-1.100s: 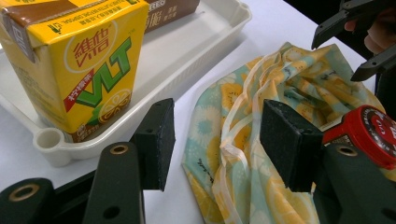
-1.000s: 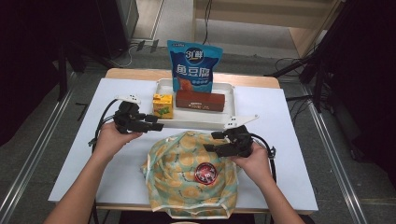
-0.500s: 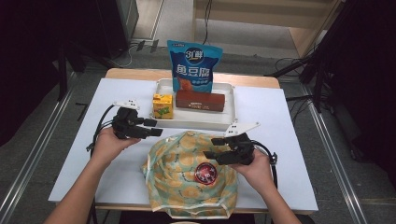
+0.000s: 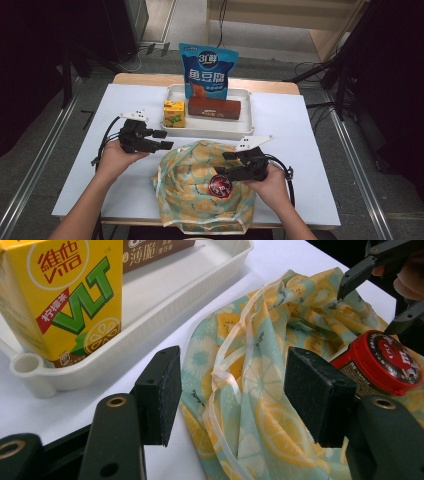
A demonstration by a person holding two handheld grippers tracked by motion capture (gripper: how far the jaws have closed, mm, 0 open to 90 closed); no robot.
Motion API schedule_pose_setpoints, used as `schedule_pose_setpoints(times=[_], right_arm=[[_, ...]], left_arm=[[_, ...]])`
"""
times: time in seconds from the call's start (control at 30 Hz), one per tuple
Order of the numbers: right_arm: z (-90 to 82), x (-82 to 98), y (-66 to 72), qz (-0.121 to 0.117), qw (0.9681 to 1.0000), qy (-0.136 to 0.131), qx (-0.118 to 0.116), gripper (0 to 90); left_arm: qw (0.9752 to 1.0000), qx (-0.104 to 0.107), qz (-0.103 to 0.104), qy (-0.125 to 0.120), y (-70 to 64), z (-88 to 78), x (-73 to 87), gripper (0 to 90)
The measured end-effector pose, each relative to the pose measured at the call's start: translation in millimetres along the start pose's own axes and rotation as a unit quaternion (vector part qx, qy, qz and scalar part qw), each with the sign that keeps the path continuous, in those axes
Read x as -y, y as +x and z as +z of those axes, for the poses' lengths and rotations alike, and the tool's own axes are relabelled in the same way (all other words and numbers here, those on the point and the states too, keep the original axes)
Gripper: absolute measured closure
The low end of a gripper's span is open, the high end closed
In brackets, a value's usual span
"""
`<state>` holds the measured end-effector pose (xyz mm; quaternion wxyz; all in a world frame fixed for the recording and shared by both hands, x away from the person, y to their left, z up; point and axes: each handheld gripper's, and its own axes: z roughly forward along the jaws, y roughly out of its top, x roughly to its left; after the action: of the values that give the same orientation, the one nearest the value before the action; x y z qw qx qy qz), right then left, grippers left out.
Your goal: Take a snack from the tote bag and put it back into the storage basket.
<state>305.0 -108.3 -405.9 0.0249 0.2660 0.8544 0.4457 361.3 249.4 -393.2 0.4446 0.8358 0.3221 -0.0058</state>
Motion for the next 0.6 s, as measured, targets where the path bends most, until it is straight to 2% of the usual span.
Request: schedule_pose_setpoints(times=[0.6], right_arm=[[-1.4,19.8,17.7,0.009,0.9998,0.013,-0.008,40.9]], left_arm=[[1.0000,-0.002,-0.003,0.000,5.5,5.8,-2.4,40.9]])
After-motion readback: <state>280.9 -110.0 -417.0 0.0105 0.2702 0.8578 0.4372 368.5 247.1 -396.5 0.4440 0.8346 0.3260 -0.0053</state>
